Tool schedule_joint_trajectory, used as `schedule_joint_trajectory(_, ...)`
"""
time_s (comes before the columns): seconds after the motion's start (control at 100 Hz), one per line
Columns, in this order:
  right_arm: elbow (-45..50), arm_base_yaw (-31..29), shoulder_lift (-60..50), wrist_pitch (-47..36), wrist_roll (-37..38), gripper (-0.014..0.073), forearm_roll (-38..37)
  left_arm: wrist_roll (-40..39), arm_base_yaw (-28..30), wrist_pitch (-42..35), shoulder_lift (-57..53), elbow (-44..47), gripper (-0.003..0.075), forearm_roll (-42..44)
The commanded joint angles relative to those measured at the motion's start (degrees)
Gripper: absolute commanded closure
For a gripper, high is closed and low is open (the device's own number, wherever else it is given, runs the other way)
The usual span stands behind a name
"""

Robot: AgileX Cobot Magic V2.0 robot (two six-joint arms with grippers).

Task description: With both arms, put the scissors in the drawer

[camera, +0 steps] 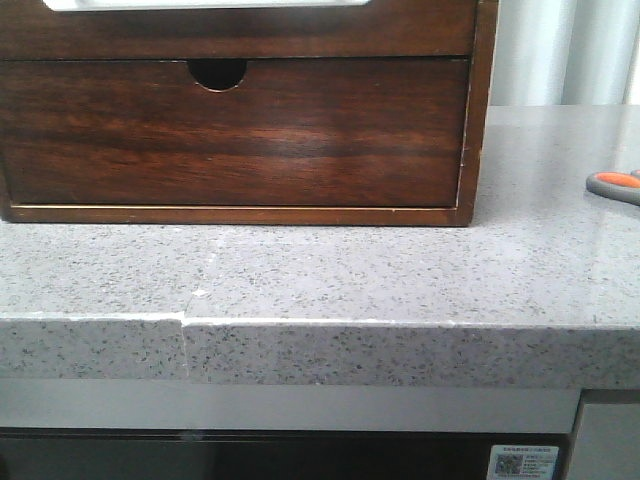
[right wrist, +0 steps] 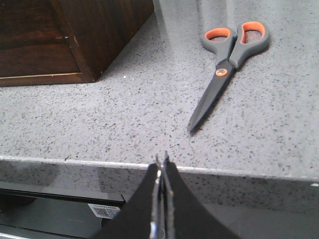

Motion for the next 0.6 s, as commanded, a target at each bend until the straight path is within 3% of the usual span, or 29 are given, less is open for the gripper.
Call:
schedule_joint_trajectory(0.0,0.56,-0.44,-1.07,-2.23,-0.15,0.0647,-0.43,-0.39,-0.27,-1.88,-1.81,1.25,0.0739,-0.49)
schedule_joint_trajectory(0.12,0.56,-0.44,-1.07,-5.98,-0.15,0.0647,-1.32,-0.39,-0.27,-4.44,-1.81,1.25,0.0739,-3.13)
schedule_joint_trajectory(0.24,0.56,-0.44,-1.07,-15.06,-0.15,0.0647,2.57,-0.39,-0.27,-8.95,-1.81,1.25,0.0739,-28.5)
schedule_joint_trajectory(0.39,0.56,-0.44,-1.07,-23.26,-0.15,0.0647,11.06,-0.39,-0.27,-10.28,-1.81,1.25,0.0739,-47.81)
schedule_joint_trajectory(0.59,0.31,-0.44,-1.07,-30.02,0.0,0.0647,18.88,-0.39,-0.27,-10.16,-1.81,1.25,0.0739,-57.89)
